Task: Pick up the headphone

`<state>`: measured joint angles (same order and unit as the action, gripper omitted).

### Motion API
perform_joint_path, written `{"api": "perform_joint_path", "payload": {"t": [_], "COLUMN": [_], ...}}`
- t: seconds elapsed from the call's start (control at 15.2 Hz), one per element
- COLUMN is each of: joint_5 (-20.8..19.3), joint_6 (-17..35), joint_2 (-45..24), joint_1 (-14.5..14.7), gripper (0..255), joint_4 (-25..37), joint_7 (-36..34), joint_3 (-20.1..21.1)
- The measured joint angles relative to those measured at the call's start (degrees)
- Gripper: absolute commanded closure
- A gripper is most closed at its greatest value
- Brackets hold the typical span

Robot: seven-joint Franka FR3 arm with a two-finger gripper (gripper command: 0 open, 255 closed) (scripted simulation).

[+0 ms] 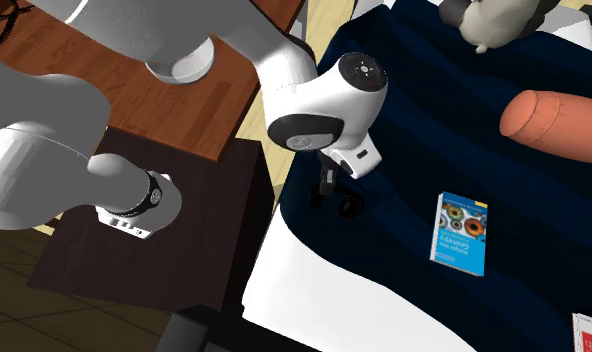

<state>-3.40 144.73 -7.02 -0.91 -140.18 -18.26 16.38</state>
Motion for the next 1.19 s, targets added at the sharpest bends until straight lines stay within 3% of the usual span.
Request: {"api": "perform_joint_path", "payload": {"t": [0.26,0.73,0.79,1.19], "joint_5": [-4.2,-7.1,-7.3,-7.4], "joint_6": [3.6,8.1,8.4,8.7], "joint_2": [-8.6,-14.3,-14.6,-14.8], "joint_1": [1.5,2.9,3.0,3.1], "gripper": [0,0,255,255], "joint_4": [4.2,5.2,5.2,5.2], "joint_7": [-4.6,-7.0,-7.1,-7.2], "joint_3": [-1.4,-3.1,-3.3,-3.4]}}
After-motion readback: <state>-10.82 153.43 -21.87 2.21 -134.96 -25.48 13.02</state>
